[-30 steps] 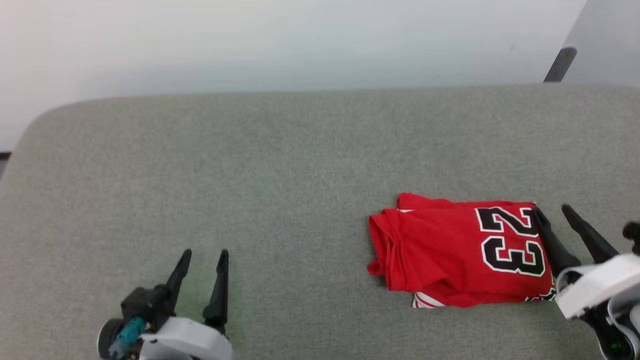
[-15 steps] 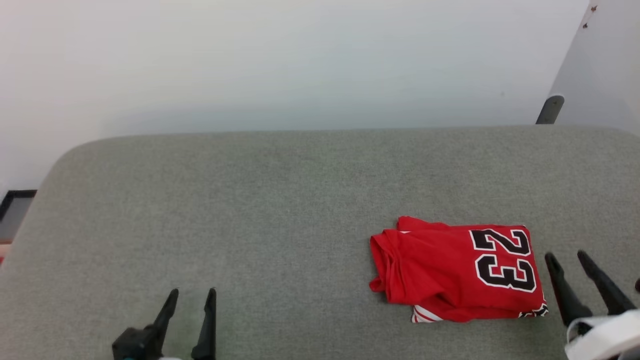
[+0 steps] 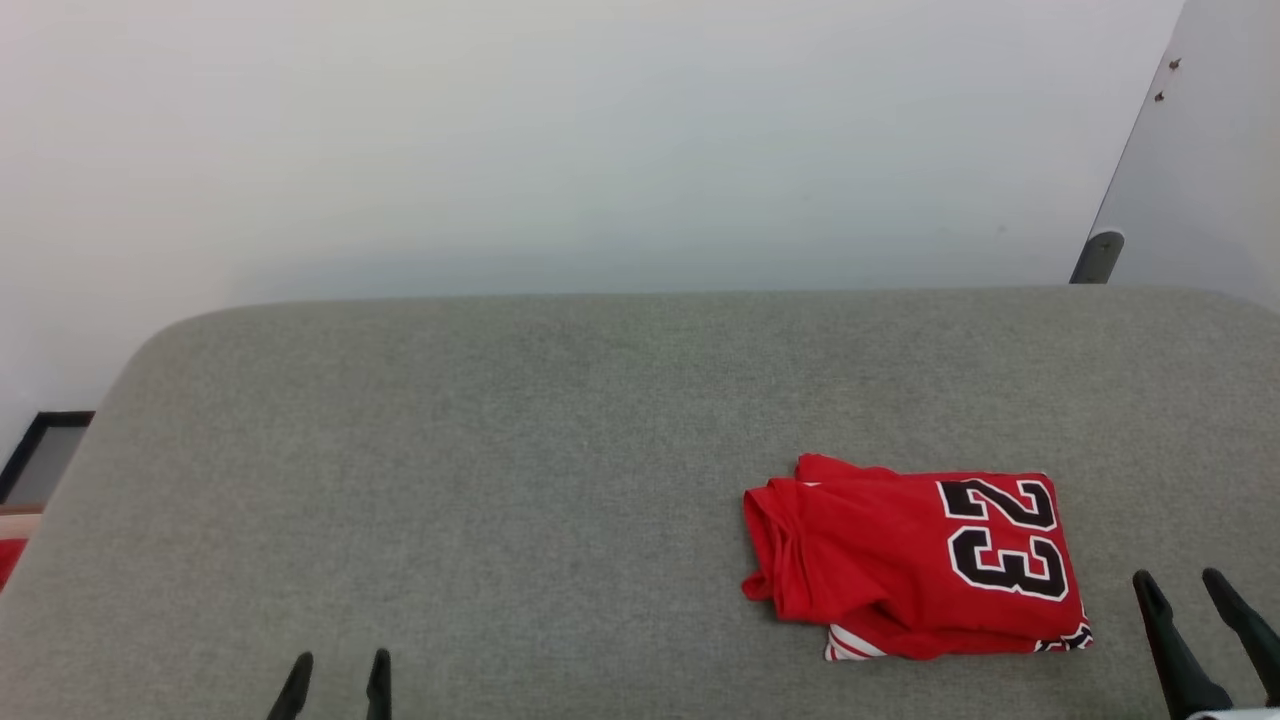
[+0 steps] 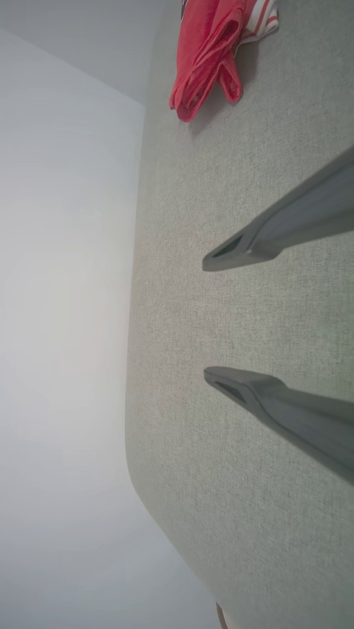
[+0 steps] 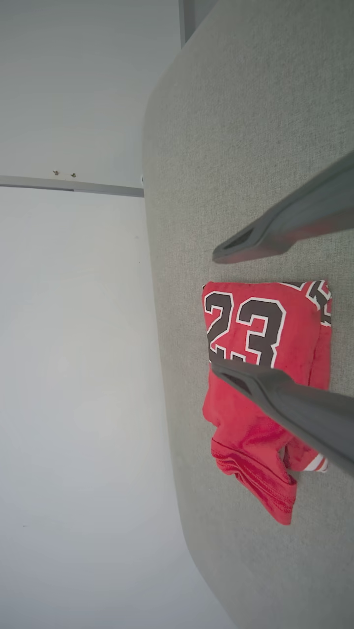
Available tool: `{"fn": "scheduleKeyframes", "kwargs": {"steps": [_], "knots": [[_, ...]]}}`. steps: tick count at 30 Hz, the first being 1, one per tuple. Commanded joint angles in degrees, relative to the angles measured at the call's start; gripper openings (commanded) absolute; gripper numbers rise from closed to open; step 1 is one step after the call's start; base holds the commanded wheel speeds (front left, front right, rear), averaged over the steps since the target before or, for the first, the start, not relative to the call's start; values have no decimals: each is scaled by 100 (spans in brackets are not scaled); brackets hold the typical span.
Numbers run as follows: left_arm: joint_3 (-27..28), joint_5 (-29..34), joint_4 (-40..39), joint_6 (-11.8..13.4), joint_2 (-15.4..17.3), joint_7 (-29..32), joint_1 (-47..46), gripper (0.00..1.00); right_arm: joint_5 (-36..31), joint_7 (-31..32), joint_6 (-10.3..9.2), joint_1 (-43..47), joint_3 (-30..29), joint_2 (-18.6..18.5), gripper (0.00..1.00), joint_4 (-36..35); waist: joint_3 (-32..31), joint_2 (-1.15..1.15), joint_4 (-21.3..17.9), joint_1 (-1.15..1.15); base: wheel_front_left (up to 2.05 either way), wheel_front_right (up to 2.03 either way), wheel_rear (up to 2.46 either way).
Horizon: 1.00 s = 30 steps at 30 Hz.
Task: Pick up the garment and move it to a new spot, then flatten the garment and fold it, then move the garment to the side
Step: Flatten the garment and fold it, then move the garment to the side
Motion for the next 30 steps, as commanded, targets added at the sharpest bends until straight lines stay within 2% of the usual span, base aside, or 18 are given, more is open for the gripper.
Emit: {"fn": "scheduleKeyframes", "kwargs": {"steps": [1, 16, 25, 30], "knots": [[20, -30, -64, -13, -5, 2, 128, 100, -44, 41, 0, 141, -118, 63, 100, -99, -21, 0, 14, 0, 0, 0, 0], [156, -26, -381, -12, -62, 2, 580, 100, -272, 514, 0, 856, -771, 383, 100, -891, -117, 0, 22, 0, 0, 0, 0], [157, -12, -412, -12, -89, 2, 469, 100, -276, 668, 0, 793, -820, 493, 100, -1017, -93, 0, 45, 0, 0, 0, 0], [111, -42, -419, -12, -143, 2, 341, 100, -334, 1307, 0, 240, -578, 349, 100, -893, -26, 0, 19, 0, 0, 0, 0]]}}
